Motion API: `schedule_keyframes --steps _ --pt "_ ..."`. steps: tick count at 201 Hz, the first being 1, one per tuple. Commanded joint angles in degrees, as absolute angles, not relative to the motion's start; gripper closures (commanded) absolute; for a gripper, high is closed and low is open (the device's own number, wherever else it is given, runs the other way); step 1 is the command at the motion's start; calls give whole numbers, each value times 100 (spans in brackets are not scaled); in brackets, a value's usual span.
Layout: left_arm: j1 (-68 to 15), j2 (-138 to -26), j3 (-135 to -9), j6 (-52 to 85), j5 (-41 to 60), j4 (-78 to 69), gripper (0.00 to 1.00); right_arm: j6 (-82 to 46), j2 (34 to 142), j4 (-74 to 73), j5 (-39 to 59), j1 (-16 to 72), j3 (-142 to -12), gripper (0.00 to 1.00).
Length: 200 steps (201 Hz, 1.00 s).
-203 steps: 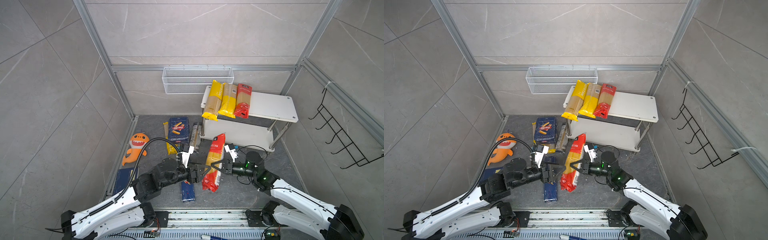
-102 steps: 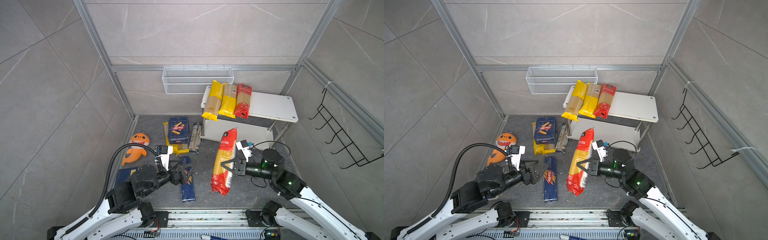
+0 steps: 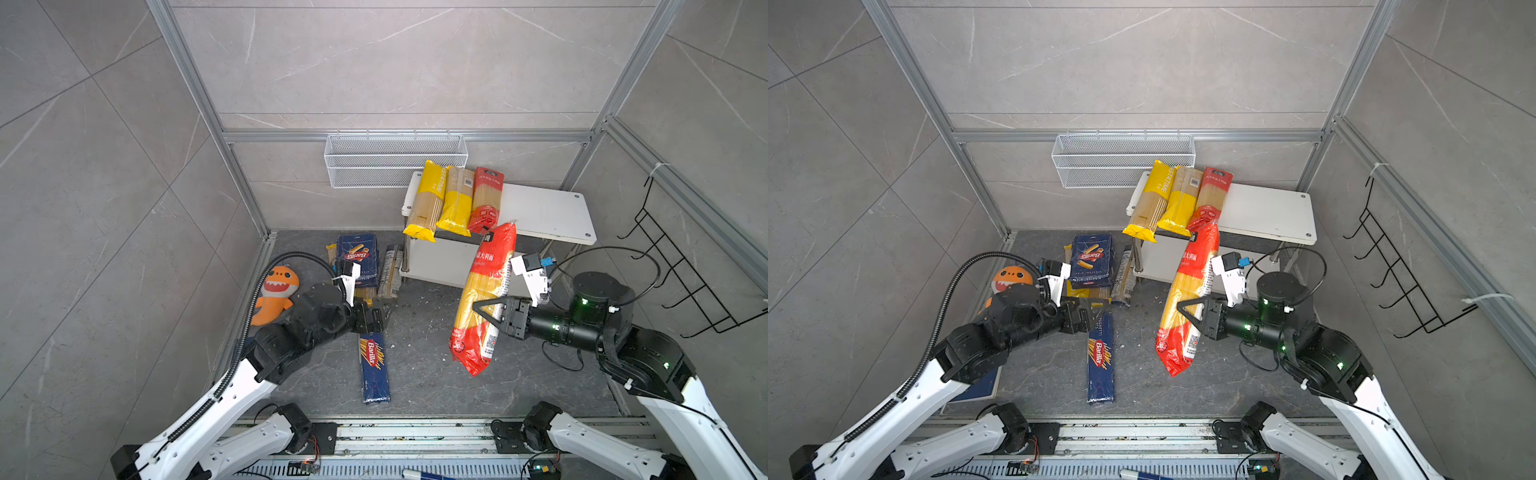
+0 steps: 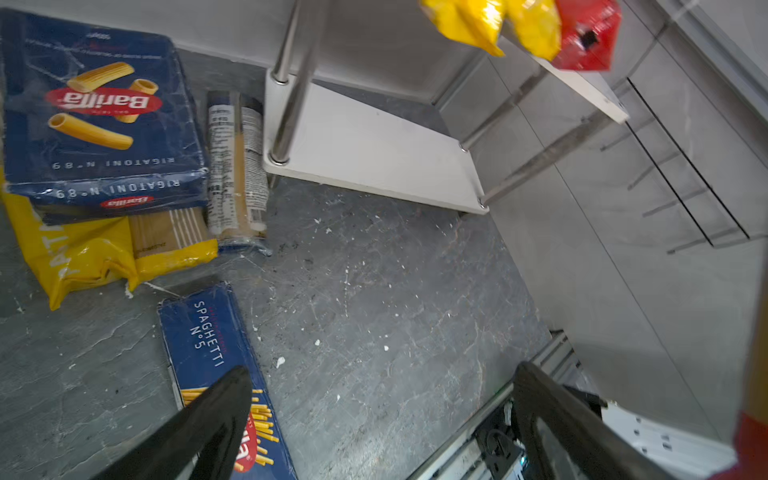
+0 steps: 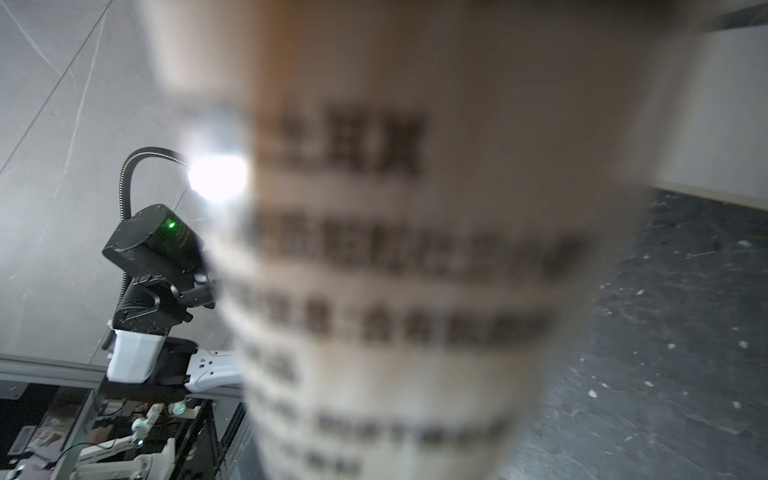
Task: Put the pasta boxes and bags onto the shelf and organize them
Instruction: 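Lift the red bag with the right gripper while the left draws back, then lower the red bag onto the shelf top beside the other bags with the right gripper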
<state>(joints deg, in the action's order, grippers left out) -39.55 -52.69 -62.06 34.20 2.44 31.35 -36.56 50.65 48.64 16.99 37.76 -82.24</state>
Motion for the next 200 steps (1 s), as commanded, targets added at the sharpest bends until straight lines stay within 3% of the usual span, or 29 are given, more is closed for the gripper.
schedule_keyframes --steps 1,73,103,200 --pt "-3173 -5466 -6269 3227 1441 2908 0 -2982 5402 4976 956 3789 -9279 100" --pt "-2676 -5776 -6460 2912 1743 2772 0 -2155 7490 6713 -323 3466 -12876 100" --pt "-2465 -5820 -6482 2861 2004 2694 0 -2393 8142 6728 1206 1980 -13409 100" --pt "-1720 -5724 -6403 2778 2546 2740 0 -3469 10581 6118 4468 -1021 -15652 100"
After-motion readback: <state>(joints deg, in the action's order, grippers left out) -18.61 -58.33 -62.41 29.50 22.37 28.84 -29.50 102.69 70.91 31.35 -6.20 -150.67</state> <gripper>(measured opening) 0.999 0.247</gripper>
